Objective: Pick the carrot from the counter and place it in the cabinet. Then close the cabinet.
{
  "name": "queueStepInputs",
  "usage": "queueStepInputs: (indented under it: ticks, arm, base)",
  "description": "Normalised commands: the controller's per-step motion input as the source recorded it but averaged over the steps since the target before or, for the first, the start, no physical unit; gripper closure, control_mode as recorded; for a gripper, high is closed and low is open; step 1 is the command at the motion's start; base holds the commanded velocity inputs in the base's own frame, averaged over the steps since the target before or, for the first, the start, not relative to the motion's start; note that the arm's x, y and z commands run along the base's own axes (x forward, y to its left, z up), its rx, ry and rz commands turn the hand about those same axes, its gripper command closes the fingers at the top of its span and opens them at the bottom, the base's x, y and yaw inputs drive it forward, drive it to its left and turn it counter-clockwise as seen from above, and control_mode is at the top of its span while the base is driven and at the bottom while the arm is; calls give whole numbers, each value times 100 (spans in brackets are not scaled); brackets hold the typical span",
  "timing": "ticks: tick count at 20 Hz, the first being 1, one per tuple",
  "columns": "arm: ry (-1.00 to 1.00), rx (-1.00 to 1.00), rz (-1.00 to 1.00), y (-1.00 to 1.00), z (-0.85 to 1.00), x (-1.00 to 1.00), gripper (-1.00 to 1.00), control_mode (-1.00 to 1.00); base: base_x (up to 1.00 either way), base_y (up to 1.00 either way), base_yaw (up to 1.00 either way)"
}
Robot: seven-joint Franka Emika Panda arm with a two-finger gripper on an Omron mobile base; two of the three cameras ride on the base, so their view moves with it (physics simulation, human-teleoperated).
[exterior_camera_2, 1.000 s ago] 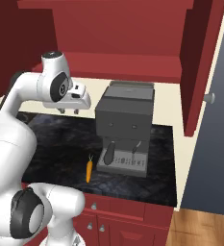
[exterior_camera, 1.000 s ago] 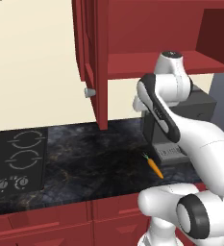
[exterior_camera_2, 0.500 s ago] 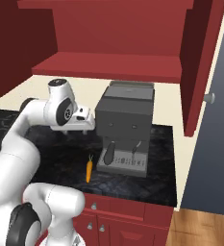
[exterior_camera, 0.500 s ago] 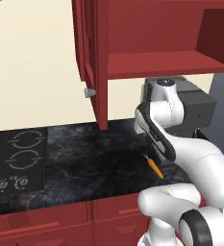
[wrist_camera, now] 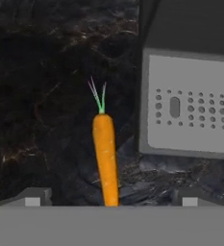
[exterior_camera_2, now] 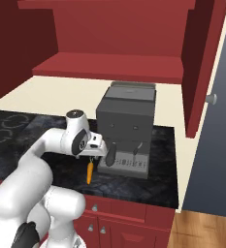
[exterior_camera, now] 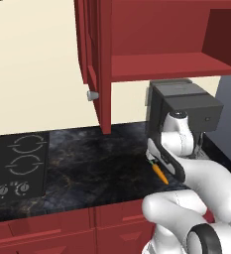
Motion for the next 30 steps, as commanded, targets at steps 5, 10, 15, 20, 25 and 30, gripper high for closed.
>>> queueStepInputs:
  ticks: [5,10,15,20,25,30]
  arm:
    - [14,4,0,-9,-82,30,-100,-100]
    - [16,5,0,0,-95,-8,-100,-100]
    - [10,4,0,0,-100,-24,-100,-100]
    - [6,2,-2,0,-93,0,-100,-100]
    - [4,0,-2,8,-99,-3,100,-100]
    - [-9,0,-8,21,-75,-71,100,-100]
  base:
    - [0,0,0]
    - [0,0,0]
    - [0,0,0]
    - [0,0,0]
    - [0,0,0]
    - [0,0,0]
